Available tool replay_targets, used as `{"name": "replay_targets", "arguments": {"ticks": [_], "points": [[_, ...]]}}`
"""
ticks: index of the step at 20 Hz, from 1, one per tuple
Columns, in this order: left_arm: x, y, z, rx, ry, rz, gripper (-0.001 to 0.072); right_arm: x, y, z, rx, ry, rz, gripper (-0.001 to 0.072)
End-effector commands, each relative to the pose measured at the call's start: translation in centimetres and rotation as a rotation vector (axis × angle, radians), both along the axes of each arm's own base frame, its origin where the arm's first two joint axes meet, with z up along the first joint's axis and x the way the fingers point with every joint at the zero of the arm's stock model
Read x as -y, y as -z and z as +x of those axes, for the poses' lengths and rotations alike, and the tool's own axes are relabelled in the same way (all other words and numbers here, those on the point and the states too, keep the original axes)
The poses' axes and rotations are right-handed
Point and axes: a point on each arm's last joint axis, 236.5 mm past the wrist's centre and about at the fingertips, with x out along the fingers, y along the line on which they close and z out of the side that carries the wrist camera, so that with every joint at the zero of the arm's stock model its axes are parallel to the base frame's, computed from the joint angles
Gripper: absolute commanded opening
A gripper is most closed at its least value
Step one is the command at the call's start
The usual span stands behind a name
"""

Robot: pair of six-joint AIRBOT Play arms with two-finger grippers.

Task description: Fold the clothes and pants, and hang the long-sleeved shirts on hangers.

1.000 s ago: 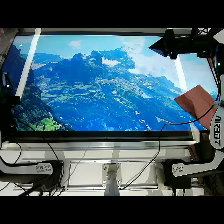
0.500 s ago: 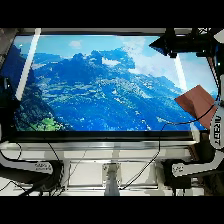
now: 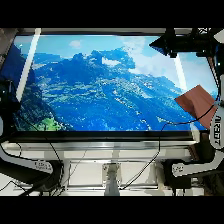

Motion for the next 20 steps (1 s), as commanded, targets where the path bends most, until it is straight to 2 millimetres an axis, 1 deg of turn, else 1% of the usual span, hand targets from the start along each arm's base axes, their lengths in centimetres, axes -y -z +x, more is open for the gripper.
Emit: {"name": "replay_targets", "arguments": {"ticks": [1, 2, 3, 5, 6, 7, 8, 9, 11, 12, 13, 14, 15, 16, 17, 18, 19, 20], "points": [[-0.9, 0.2, 0.2, 0.009, 0.011, 0.014, 0.0386, 0.0, -0.1, 0.0, 0.001, -0.001, 0.0, 0.0039], [-0.9, 0.2, 0.2, 0.01, 0.011, 0.013, 0.0181, 0.0, -0.1, 0.0, 0.001, -0.001, 0.0, 0.0039], [-0.9, 0.2, 0.2, 0.01, 0.011, 0.013, 0.001, 0.0, -0.1, 0.0, 0.001, -0.001, 0.0, 0.0039], [-0.7, 0.2, 0.4, 0.018, 0.011, 0.012, 0.0013, 0.0, -0.1, 0.0, 0.001, -0.001, 0.0, 0.0039], [-0.5, -0.1, 0.6, 0.038, -0.004, 0.017, 0.0013, 0.0, -0.1, 0.0, 0.001, -0.001, 0.0, 0.0038], [-0.4, -0.8, 0.9, 0.058, -0.001, 0.026, 0.0012, 0.0, -0.1, 0.0, 0.001, -0.001, 0.0, 0.0038], [-0.3, -2.2, 1.4, 0.085, 0.008, 0.041, 0.0012, -0.1, -0.1, -0.1, 0.001, -0.002, 0.0, 0.0038], [-0.2, -4.5, 2.1, 0.14, 0.014, 0.063, 0.0012, -0.1, 0.0, -0.1, 0.0, -0.003, -0.001, 0.0038], [0.1, -10.8, 3.6, 0.313, 0.016, 0.122, 0.0012, 0.0, 0.2, -0.2, -0.005, -0.007, -0.011, 0.0038], [0.4, -14.8, 4.0, 0.427, 0.006, 0.15, 0.0012, 0.1, 0.4, -0.3, -0.009, -0.01, -0.019, 0.0037], [0.9, -18.7, 3.9, 0.545, -0.005, 0.169, 0.0012, 0.2, 0.6, -0.3, -0.012, -0.011, -0.029, 0.0038], [1.6, -22.4, 3.6, 0.663, -0.014, 0.188, 0.0012, 0.3, 0.8, -0.3, -0.014, -0.008, -0.042, 0.0038], [2.6, -26.5, 3.0, 0.814, -0.031, 0.192, 0.0012, 0.5, 1.1, -0.2, -0.014, -0.003, -0.056, 0.0038], [4.1, -30.0, 2.6, 0.971, -0.042, 0.165, 0.0012, 0.7, 1.3, -0.2, -0.015, 0.0, -0.066, 0.0037], [6.3, -33.9, 2.4, 1.148, -0.024, 0.109, 0.0012, 0.9, 1.4, -0.1, -0.015, 0.003, -0.075, 0.0038], [9.4, -37.7, 2.6, 1.325, 0.016, 0.011, 0.0012, 1.0, 1.5, 0.0, -0.014, 0.008, -0.081, 0.0037], [12.6, -40.7, 2.5, 1.475, 0.047, -0.109, 0.0012, 1.1, 1.6, 0.1, -0.01, 0.014, -0.088, 0.0038], [16.0, -43.0, 2.6, 1.579, 0.088, -0.24, 0.0012, 1.3, 1.6, 0.3, -0.005, 0.023, -0.095, 0.0038]]}}
